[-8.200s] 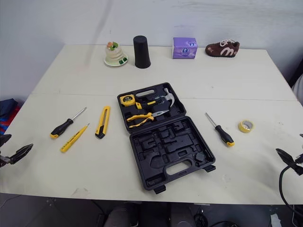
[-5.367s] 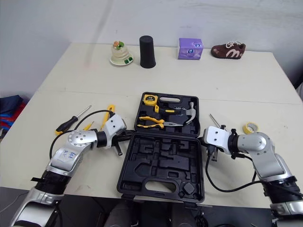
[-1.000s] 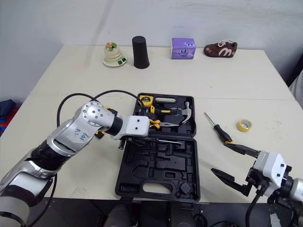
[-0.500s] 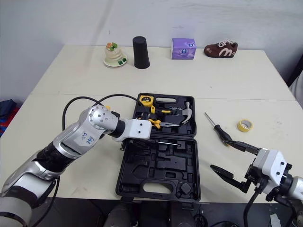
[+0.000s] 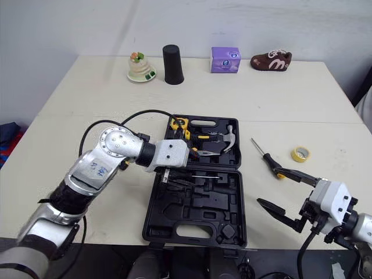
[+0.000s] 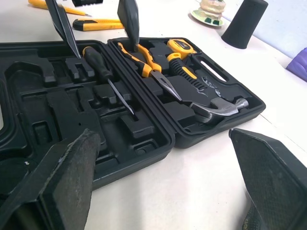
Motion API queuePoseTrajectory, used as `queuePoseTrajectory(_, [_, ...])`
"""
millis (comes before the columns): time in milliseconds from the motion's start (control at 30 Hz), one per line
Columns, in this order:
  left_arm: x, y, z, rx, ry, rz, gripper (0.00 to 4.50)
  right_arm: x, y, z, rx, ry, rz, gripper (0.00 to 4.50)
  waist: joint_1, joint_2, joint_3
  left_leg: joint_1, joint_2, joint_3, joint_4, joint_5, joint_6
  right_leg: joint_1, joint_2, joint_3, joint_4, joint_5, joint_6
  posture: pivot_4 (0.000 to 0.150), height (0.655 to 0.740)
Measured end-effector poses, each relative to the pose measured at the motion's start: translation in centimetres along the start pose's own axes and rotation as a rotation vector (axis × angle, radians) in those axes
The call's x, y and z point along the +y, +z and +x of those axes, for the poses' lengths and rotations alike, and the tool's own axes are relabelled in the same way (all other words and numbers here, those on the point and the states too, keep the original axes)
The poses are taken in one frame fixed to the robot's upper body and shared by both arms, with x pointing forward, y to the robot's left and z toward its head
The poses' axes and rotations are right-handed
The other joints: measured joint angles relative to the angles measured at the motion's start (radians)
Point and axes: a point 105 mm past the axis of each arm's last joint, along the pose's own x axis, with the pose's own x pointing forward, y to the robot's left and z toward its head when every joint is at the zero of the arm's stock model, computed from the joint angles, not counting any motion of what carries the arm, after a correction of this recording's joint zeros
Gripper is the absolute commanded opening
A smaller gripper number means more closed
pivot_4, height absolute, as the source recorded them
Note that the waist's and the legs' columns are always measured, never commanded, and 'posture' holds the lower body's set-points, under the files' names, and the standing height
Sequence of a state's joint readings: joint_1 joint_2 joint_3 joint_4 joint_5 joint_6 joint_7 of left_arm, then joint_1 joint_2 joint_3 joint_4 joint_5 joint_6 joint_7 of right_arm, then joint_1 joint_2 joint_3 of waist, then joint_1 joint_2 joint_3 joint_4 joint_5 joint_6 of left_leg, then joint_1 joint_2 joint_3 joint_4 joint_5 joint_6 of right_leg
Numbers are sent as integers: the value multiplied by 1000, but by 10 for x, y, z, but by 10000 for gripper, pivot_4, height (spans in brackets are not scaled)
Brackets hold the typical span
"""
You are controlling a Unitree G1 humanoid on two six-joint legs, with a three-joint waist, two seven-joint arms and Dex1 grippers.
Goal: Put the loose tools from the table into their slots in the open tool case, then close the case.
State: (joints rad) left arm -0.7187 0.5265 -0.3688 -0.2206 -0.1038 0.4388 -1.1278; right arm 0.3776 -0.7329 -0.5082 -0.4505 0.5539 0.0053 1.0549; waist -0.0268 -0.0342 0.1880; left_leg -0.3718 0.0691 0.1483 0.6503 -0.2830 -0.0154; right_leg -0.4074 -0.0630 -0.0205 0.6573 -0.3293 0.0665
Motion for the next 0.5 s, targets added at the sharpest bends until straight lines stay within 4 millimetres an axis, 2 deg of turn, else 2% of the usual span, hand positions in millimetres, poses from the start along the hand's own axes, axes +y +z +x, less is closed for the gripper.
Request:
queuePoseTrajectory(33, [-2, -3, -2, -49, 1, -15, 29151, 0, 0, 0, 2, 0, -1, 45000, -1, 0, 0, 0, -1, 0, 0, 0, 0, 0, 0, 0, 0, 0, 0, 1500, 7400])
queuePoseTrajectory(100, [-6, -12, -2, -93, 13, -53, 20256, 1, -2, -1, 6, -4, 7, 45000, -1, 0, 0, 1, 0, 0, 0, 0, 0, 1, 0, 0, 0, 0, 0, 1500, 7400])
queuePoseTrajectory(167, [-8, -29, 0, -90, 33, -106, 12115, 1, -4, -1, 7, -7, 13, 45000, 1, 0, 0, 1, -1, 0, 0, 0, 0, 1, 0, 0, 0, 0, 0, 1500, 7400])
queuePoseTrajectory(233, [-7, -41, 3, -79, 63, -168, 2152, 1, -4, -1, 8, -9, 16, 45000, 1, 0, 0, 1, -1, 0, 0, 0, 0, 1, 0, 0, 0, 0, 0, 1500, 7400])
queuePoseTrajectory(267, [-7, -49, 5, -62, 76, -195, 596, 2, -5, -2, 9, -10, 20, 45000, 1, 0, 0, 1, -1, 0, 0, -1, 1, 1, 0, 0, 0, 0, 0, 1500, 7400])
queuePoseTrajectory(333, [-7, -62, 5, -27, 101, -229, 596, 3, -7, -3, 14, -10, 28, 45000, 1, 0, 0, 1, -1, 0, 0, -1, 2, 1, 0, 0, 0, 0, 0, 1500, 7400])
queuePoseTrajectory(500, [-9, -65, 9, -36, 129, -238, 596, 3, -10, -4, 23, -15, 40, 45000, 1, 0, 0, 2, 1, 0, 0, -2, 3, 3, -1, 0, -1, 0, 0, 1500, 7400])
